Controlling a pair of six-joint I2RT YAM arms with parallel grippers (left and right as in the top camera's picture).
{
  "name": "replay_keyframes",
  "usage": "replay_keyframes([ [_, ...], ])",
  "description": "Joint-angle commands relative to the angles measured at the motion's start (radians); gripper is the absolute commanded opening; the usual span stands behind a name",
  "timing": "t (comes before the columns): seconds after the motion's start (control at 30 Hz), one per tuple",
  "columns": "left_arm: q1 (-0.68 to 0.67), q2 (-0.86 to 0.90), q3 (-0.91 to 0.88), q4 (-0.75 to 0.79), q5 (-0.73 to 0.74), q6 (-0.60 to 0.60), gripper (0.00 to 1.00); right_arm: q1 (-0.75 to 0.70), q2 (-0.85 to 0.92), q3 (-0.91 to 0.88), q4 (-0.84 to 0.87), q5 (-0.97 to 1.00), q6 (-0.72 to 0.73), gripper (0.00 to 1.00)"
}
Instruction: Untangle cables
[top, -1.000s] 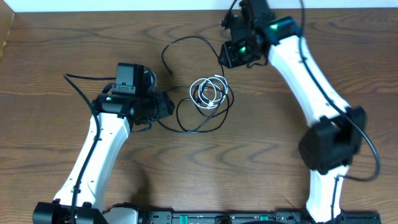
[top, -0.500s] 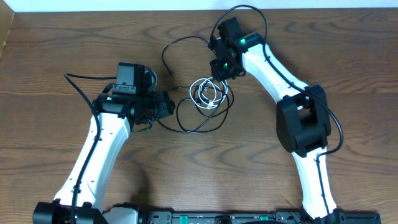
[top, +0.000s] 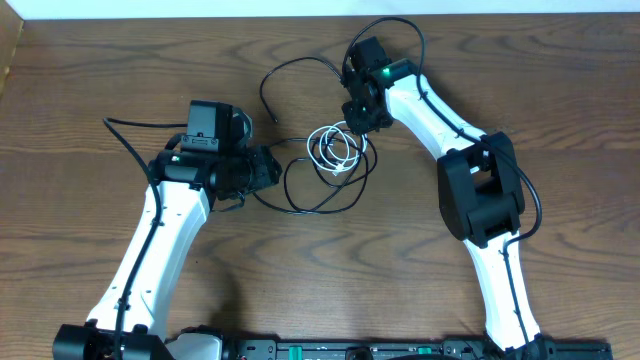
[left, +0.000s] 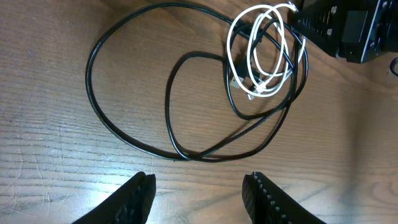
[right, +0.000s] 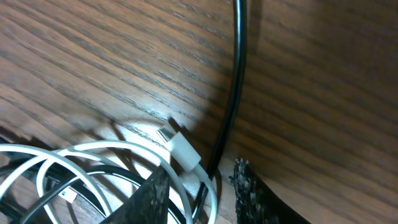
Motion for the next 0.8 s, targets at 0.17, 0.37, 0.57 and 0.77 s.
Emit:
replay_keyframes([
  [0.17,-0.002,-0.003,0.005,-0.002,0.008,0.013,0.50,0.061,0.013,-0.036,-0.079,0.133,0.095,0.24],
  [0.37,-0.002,-0.003,0.005,-0.004,0.009,0.013,0.50,0.091,0.013,-0.036,-0.114,0.319,0.256,0.11],
  [0.57,-0.002,-0.003,0.005,-0.005,0.009,0.013,0.50,0.087,0.013,-0.035,-0.134,0.318,0.270,0.01],
  [0.77,-0.002,-0.003,0.005,-0.005,0.008,0.013,0.50,0.084,-0.047,-0.023,-0.183,0.291,0.303,0.01],
])
